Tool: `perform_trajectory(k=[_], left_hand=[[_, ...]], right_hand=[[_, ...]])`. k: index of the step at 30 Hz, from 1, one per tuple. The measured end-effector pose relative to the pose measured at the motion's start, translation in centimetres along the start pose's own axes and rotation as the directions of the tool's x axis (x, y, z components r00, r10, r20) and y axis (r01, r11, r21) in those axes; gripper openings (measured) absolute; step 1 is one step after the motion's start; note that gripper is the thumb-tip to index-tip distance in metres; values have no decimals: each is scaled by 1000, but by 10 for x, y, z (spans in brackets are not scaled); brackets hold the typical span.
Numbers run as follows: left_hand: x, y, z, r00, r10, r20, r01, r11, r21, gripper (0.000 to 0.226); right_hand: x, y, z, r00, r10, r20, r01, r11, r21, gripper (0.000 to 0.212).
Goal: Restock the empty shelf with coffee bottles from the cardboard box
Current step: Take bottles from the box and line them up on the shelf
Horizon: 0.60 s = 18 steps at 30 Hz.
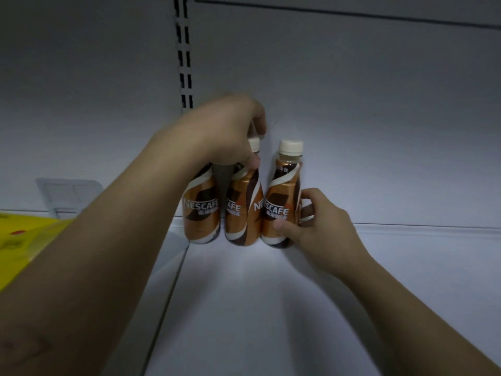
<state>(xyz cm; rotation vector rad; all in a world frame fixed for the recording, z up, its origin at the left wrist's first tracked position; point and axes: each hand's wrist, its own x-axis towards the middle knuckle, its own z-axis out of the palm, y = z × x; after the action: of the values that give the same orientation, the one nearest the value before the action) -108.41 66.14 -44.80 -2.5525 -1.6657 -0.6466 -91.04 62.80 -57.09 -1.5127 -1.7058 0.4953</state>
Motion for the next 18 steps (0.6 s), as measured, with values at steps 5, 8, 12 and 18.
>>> perform_trajectory(k=[5,8,12,18], left_hand=[[0,-5,-2,998,61,1,-61,997,40,41],[0,-6,-4,996,83,9,-84,995,49,40],[-4,-10,-6,996,85,19,-86,995,46,40],[-4,-9,-6,996,92,-11,-91,994,63,42]], right_hand=[[-1,0,4,1000,9,-20,-8,999,32,52],[-3,-3,4,998,36,-46,-32,996,84,51],[-2,-9,4,997,67,-25,-65,995,81,57],[5,-22,-1,989,146,30,-146,989,-12,54]])
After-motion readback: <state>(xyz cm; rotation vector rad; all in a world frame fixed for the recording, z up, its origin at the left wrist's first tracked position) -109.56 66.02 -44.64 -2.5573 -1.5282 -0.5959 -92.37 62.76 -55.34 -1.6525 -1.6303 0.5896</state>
